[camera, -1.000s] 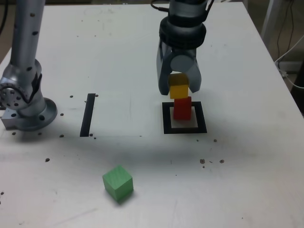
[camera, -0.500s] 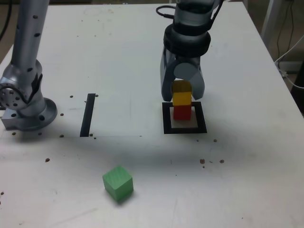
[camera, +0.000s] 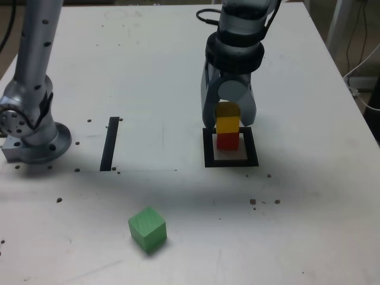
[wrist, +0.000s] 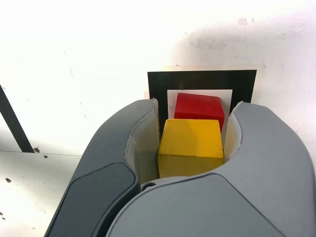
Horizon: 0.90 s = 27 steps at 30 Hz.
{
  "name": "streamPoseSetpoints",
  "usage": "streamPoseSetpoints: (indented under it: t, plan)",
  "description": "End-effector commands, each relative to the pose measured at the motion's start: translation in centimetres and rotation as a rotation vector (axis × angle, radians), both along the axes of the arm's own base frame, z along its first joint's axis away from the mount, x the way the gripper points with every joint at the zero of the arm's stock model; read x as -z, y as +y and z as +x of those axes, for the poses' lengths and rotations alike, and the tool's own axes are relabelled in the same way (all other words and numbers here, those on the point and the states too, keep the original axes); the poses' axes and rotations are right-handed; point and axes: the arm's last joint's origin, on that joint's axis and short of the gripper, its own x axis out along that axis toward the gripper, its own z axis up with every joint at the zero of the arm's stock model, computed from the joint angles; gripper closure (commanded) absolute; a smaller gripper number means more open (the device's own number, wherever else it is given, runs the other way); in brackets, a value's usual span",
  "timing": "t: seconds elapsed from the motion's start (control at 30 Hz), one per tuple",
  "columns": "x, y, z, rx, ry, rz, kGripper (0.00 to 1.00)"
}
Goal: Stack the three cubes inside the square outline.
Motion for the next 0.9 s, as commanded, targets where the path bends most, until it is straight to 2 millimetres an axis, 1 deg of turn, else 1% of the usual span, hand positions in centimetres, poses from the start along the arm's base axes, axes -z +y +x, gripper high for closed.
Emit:
streamPoseSetpoints:
  t: [0.0, 0.1, 0.23, 0.33, 0.5, 0.63, 0.77, 0.87]
  plan:
    - [0.2, 0.0, 0.2, 0.0, 0.0, -0.001, 0.49]
    - [0.2, 0.0, 0.2, 0.003, -0.006, -0.003, 0.39]
    - [0.4, 0.0, 0.4, 0.01, -0.018, -0.002, 0.15]
    - [0.4, 0.1, 0.3, 0.011, -0.017, 0.001, 0.02]
    - [0.2, 0.1, -0.2, 0.009, -0.011, 0.003, 0.01]
    - [-0.7, 0.2, -1.1, 0.01, -0.008, 0.01, 0.01]
    - [-2.2, -0.1, -2.8, 0.028, -0.005, 0.021, 0.01]
    - [-3.6, -0.7, -4.5, 0.073, -0.016, 0.019, 0.01]
